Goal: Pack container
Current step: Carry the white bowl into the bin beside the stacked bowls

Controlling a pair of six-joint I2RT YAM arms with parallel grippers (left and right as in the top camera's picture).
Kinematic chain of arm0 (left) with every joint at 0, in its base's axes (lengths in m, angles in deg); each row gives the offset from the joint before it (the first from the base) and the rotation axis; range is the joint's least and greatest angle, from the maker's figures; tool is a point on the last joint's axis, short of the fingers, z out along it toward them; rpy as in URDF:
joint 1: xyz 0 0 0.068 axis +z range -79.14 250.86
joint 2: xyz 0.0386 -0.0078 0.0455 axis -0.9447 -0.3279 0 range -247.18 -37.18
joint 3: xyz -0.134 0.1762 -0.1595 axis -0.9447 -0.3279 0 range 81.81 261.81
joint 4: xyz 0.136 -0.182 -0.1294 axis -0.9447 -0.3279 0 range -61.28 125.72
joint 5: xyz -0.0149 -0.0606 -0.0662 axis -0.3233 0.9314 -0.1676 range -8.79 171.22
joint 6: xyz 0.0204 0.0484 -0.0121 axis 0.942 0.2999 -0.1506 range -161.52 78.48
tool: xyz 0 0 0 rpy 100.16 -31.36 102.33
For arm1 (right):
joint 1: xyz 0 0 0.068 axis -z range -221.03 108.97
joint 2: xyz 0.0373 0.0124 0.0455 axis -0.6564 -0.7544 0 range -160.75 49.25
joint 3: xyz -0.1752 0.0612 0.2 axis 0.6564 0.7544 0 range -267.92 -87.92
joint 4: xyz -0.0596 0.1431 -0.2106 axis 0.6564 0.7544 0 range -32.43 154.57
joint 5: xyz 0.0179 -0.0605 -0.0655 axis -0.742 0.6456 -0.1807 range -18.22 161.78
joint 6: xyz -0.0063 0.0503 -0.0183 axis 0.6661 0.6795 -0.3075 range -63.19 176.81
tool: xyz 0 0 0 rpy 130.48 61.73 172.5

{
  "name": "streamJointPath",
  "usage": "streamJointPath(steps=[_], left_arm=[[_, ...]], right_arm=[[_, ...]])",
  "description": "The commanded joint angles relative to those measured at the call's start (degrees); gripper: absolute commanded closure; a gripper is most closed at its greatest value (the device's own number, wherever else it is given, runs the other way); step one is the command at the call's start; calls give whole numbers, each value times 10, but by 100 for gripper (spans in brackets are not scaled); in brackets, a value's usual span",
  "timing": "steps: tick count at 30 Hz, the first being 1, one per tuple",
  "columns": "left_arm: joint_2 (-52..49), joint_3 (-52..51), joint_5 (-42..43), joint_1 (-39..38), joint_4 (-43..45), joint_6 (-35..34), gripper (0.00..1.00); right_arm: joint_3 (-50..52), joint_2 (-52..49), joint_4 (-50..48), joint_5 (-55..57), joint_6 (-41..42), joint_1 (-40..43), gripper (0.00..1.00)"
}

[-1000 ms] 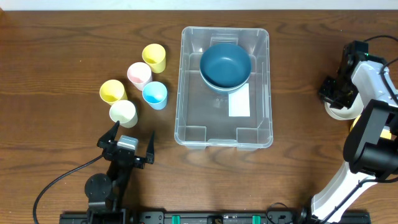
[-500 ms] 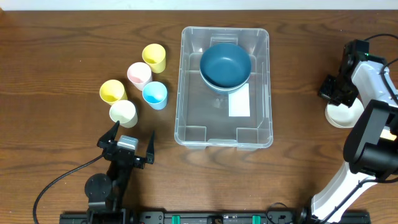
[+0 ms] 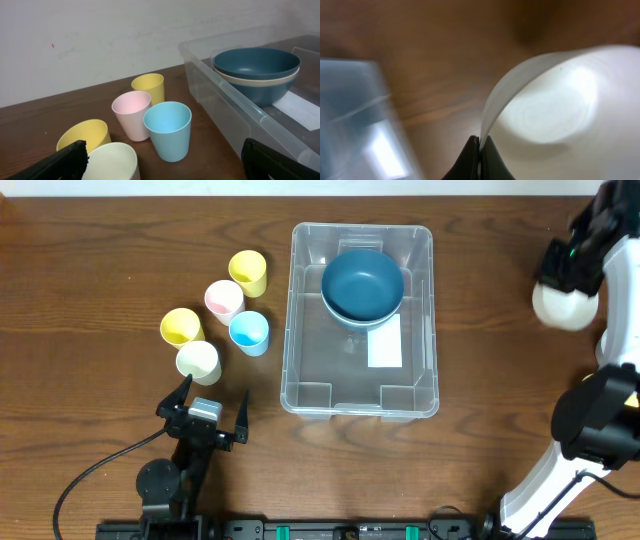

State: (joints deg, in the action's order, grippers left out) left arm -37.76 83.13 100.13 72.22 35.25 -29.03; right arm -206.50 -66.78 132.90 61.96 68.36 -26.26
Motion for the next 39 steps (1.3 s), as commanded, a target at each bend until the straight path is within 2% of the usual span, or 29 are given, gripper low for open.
streamJointPath(steps=[1,5,9,13,17,22,31,39], left_arm=[[3,-11,3,2,-20,8,2],[3,-11,3,2,-20,8,2],[3,-11,3,2,-20,8,2],[3,-11,3,2,-20,8,2],[3,-11,3,2,-20,8,2],[3,-11,3,2,-20,8,2],[3,-11,3,2,-20,8,2],[3,-11,3,2,-20,8,2]], right_arm=[[-86,47,33,-121,-48,-50,99],[-119,82,51,-110,-65,-146,99],[-117,88,66,-3,-63,-271,99],[-97,70,80,93,-29,-381,99],[-60,52,81,113,-6,-446,99],[4,28,80,113,24,-493,99],[87,16,58,108,43,-518,99],[187,16,-30,109,43,-518,99]])
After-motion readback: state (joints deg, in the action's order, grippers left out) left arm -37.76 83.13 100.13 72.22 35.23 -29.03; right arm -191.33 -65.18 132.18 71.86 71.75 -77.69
